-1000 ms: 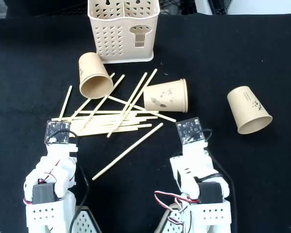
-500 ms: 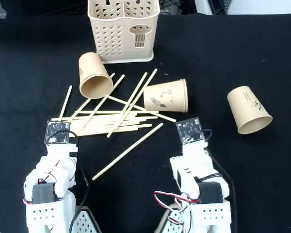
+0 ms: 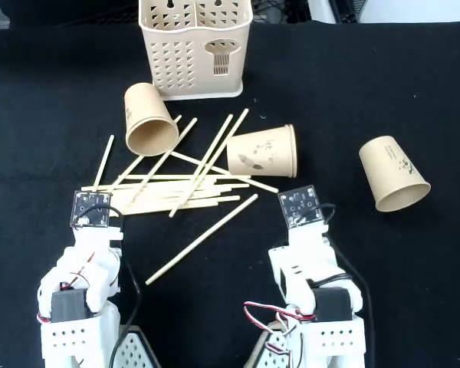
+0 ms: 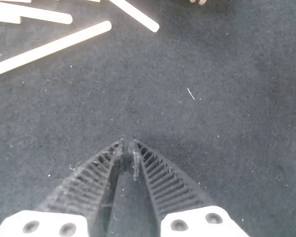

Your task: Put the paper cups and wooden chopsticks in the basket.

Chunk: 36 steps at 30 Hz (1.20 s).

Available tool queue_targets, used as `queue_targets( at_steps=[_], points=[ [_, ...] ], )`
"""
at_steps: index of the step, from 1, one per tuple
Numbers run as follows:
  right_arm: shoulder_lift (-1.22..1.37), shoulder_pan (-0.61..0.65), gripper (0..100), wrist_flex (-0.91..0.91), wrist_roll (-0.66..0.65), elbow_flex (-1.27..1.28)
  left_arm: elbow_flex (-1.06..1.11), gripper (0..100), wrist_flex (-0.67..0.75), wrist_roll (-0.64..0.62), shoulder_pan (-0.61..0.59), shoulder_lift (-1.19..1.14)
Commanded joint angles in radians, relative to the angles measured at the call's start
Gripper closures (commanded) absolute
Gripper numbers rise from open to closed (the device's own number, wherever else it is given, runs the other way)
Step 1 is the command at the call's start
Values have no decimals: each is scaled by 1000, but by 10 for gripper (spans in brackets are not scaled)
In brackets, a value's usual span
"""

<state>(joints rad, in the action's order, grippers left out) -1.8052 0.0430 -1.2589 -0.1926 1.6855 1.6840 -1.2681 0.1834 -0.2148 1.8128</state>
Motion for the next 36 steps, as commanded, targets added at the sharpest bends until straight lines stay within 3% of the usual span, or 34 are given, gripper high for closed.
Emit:
queue_targets(
  at_steps=[1,31,36],
  points=[
    [-10,-3,983,-3,-3,2,15,970,-3,-6,7,6],
    [-10,-9,983,-3,-8,2,15,970,-3,-6,10,6],
    [-18,-106,980,91,-11,-7,15,970,-3,-6,8,6]
  ],
)
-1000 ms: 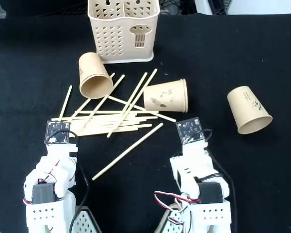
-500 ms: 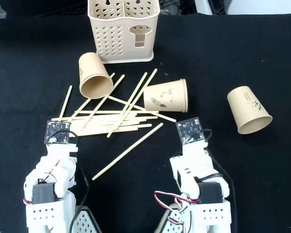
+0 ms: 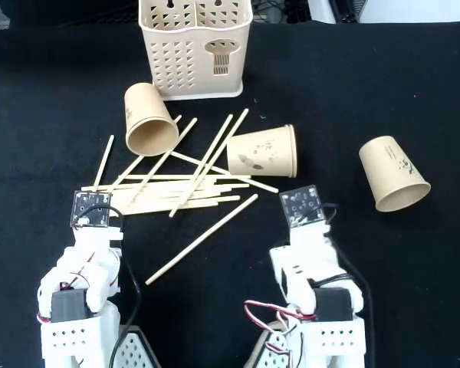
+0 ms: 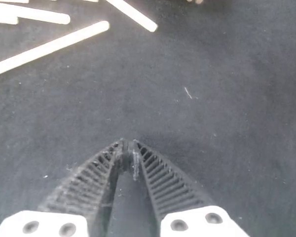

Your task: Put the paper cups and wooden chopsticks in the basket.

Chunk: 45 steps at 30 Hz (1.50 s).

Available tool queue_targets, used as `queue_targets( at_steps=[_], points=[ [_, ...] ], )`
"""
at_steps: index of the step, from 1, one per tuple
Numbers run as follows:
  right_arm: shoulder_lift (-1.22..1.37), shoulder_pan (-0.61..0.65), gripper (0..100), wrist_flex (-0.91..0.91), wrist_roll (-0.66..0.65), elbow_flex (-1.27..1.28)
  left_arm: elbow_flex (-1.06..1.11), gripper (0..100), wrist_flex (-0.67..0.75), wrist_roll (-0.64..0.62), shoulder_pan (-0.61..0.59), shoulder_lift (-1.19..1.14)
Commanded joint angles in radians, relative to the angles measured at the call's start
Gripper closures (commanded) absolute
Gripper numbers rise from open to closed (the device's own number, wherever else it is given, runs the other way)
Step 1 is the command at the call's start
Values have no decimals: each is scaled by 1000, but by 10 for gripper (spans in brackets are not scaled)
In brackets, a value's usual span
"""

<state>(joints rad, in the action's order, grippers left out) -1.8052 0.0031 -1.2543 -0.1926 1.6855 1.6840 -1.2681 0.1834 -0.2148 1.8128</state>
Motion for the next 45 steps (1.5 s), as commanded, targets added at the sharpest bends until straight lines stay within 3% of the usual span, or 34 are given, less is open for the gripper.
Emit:
queue_targets(
  at_steps=[1,5,8,12,22,30,35,39,45],
  points=[
    [-28,-91,980,138,-11,-1,15,970,-3,-6,7,6],
    [-68,-121,980,296,-11,-1,15,970,-3,-6,7,6],
    [-74,-120,980,319,-12,-2,15,970,-3,-6,5,6],
    [-74,-141,979,402,-106,-28,15,970,-3,-6,8,6],
    [28,-141,890,402,3,-378,15,970,-3,-6,7,6],
    [746,-20,896,299,201,-834,15,970,-3,-6,5,6],
    [1285,-20,883,78,295,-1231,15,970,-3,-5,5,6],
    [1618,-18,813,-80,287,-1512,15,970,-3,-3,5,6],
    [1837,-14,847,-138,213,-1705,15,970,-3,-3,5,6]
  ],
)
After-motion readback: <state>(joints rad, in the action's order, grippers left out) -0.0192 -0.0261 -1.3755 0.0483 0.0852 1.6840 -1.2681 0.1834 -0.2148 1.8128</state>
